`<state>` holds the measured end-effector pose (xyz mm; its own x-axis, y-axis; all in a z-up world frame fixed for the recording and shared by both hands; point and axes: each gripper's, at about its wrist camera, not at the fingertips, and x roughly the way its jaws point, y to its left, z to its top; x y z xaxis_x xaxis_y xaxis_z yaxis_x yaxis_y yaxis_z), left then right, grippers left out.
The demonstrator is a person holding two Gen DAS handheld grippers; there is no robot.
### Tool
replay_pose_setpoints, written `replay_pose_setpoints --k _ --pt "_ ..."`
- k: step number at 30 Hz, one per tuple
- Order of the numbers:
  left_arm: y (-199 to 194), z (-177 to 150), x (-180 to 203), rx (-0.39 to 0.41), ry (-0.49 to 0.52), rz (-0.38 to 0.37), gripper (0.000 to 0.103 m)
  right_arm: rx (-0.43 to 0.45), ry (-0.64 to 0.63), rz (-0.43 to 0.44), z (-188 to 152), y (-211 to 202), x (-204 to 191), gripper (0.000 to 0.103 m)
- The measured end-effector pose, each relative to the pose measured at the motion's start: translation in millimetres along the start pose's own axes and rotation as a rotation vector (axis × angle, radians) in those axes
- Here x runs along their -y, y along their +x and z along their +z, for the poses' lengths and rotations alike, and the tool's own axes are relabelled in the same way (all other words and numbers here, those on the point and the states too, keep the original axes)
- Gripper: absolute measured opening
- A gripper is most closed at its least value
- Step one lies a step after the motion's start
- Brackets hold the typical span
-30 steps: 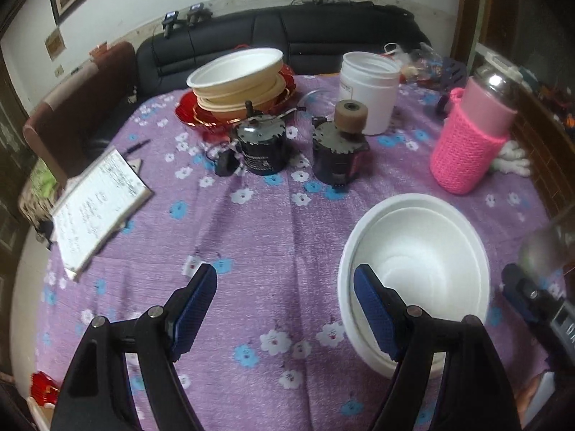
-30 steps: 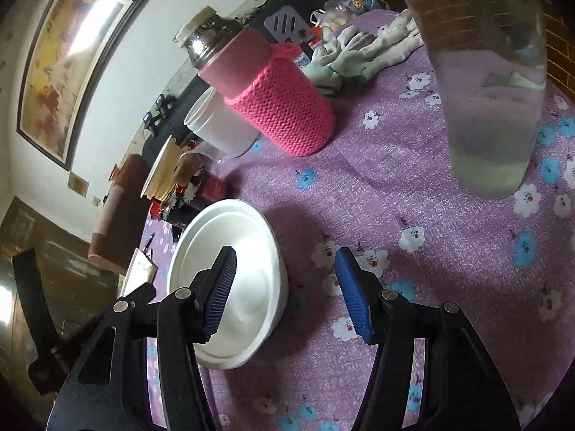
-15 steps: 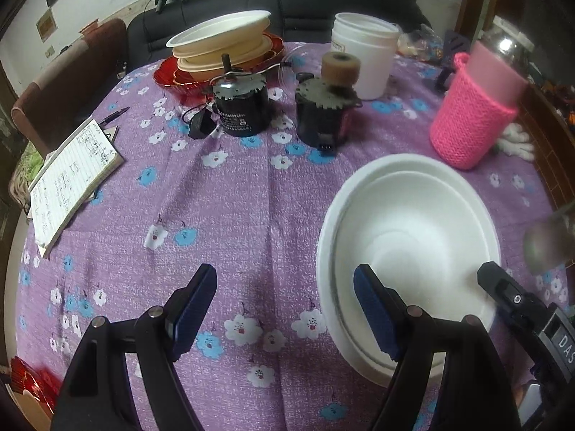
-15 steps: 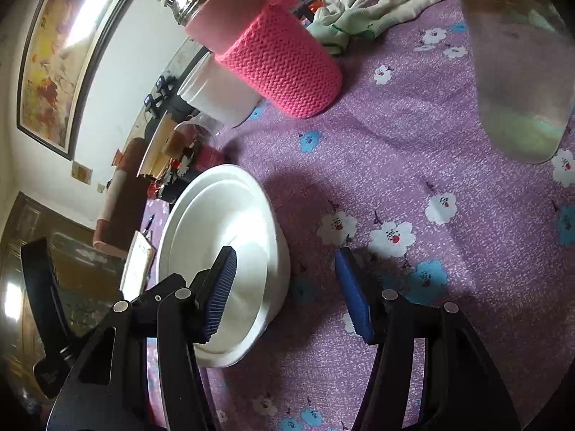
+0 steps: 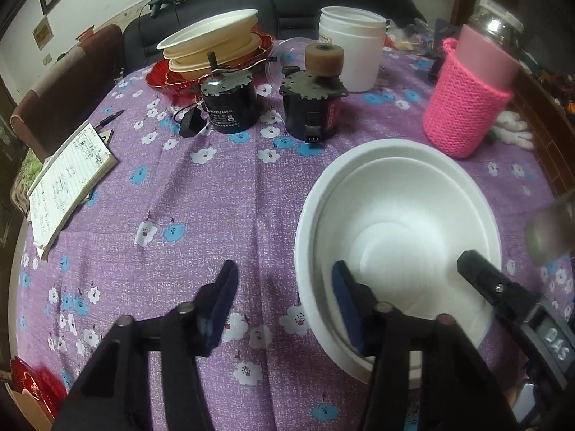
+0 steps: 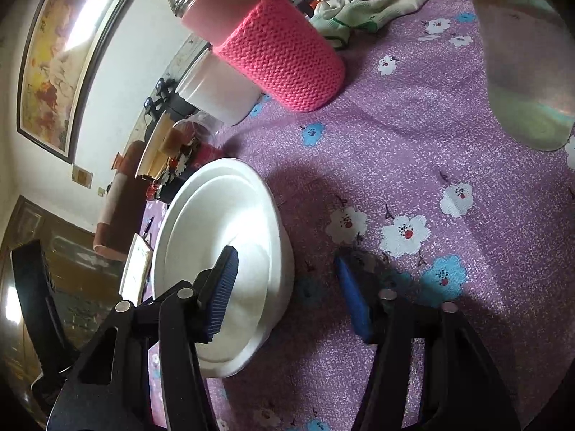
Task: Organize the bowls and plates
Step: 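Close both grippers on the white bowl rim and lift it, then carry the white bowl with both grippers over the dish stack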
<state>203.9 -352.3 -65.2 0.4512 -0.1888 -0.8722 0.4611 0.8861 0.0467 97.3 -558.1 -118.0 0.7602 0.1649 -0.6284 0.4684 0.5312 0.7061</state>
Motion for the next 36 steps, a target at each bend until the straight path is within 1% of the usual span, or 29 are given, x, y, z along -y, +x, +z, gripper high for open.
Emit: replay_pose_setpoints --k 2,5,6,7,12,14,18,23,28,36 --pt "1.9 -0.9 -0.4 -0.006 -0.005 -0.015 0.046 -0.026 -0.003 -0.013 -0.2 6.3 0.1 0.022" --pt "2.3 -1.6 1.1 -0.006 0.000 -0.023 0.041 -0.021 0.008 -0.013 -0.2 7.4 2.5 0.021" --pt "1.8 -1.8 1.6 -0.003 -0.001 -0.032 0.036 -0.019 0.008 -0.012 -0.1 7.1 2.2 0.016" --pt "1.4 -2.1 2.7 -0.002 0.000 -0.039 0.031 -0.018 0.007 -0.007 -0.2 7.2 1.4 0.015" --pt "0.5 -5.9 8.4 0.001 0.018 -0.058 0.014 -0.024 0.022 0.013 -3.2 3.7 3.9 0.012" --pt "-0.5 -7.5 9.1 0.007 0.019 -0.060 0.013 -0.021 0.020 0.020 -4.5 1.7 3.1 0.009" --pt "-5.0 -13.2 8.3 0.023 0.031 -0.060 0.013 -0.013 0.015 0.004 -9.9 -1.5 0.9 0.008" --pt "-14.7 -23.1 -1.5 0.033 0.015 -0.070 0.012 -0.023 0.009 0.016 -16.7 -4.9 -5.8 0.008" --pt "-29.8 -31.8 -18.0 0.047 -0.005 -0.078 0.012 -0.022 -0.037 0.018 -29.9 -14.5 -23.8 0.009" --pt "-60.1 -55.2 -44.9 0.088 -0.037 -0.062 0.012 -0.019 -0.096 0.034 -59.2 -30.3 -53.3 0.009"
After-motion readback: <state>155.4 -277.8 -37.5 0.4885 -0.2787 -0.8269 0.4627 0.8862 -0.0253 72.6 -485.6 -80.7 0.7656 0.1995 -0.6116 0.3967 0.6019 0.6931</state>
